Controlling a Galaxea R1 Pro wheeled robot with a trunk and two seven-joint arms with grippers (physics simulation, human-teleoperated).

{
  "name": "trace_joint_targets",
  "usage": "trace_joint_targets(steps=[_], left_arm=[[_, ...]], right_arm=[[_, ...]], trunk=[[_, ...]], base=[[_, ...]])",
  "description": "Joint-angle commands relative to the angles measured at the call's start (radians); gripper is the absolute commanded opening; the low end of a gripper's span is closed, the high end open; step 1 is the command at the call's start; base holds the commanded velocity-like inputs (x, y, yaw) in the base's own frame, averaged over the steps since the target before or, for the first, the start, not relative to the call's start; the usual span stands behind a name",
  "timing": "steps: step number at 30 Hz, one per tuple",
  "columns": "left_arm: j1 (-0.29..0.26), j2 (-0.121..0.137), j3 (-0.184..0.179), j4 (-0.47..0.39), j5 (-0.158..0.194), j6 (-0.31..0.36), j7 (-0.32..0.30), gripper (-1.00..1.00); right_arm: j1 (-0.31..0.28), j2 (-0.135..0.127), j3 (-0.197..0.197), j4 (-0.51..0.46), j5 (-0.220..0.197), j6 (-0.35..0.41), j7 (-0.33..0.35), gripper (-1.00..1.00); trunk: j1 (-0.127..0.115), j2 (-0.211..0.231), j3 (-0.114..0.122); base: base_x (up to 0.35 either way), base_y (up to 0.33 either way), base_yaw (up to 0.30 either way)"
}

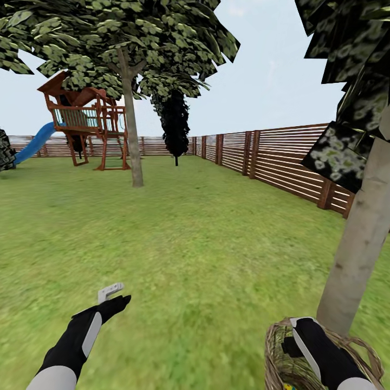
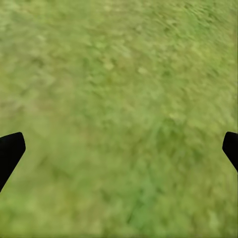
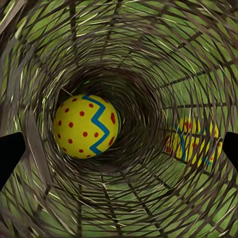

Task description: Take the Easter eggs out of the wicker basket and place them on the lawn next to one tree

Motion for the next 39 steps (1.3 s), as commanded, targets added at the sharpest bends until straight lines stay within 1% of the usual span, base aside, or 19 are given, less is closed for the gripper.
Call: trace_joint_targets(steps=[1, 6, 13, 28, 35, 39], left_arm=[[-0.001, -0.001, 0.002, -0.001, 0.01, 0.007, -0.002, 1.0], [-0.001, -0.004, -0.001, 0.0, 0.007, 0.007, -0.004, 1.0], [-0.001, -0.006, -0.002, 0.0, 0.009, 0.007, 0.004, 1.0], [-0.001, -0.005, 0.004, -0.005, 0.009, 0.007, 0.005, 1.0], [-0.001, -0.006, 0.002, -0.001, 0.01, 0.007, -0.001, 1.0], [-0.001, -0.006, 0.004, -0.001, 0.011, 0.007, -0.002, 1.0]], right_arm=[[-0.001, -0.001, 0.006, -0.001, -0.007, 0.004, -0.007, 1.0], [-0.001, -0.001, 0.005, -0.001, -0.007, 0.003, -0.007, 1.0], [-0.001, -0.008, 0.005, 0.0, -0.007, 0.003, -0.007, 1.0], [-0.001, -0.008, 0.007, 0.0, -0.009, 0.002, -0.007, 1.0], [-0.001, -0.009, 0.006, 0.0, -0.009, 0.001, -0.007, 1.0], [-0.001, -0.009, 0.006, 0.003, -0.008, -0.001, -0.007, 1.0]], trunk=[[0.0, -0.001, -0.001], [0.0, -0.001, -0.001], [0.027, -0.05, -0.023], [0.084, -0.155, -0.07], [0.111, -0.204, -0.092], [0.126, -0.232, -0.105]], base=[[0.004, 0.002, 0.0], [0.001, 0.0, 0.0], [0.0, 0.0, 0.0], [0.0, 0.002, 0.0], [0.0, 0.234, 0.0], [0.0, 0.044, 0.0]])
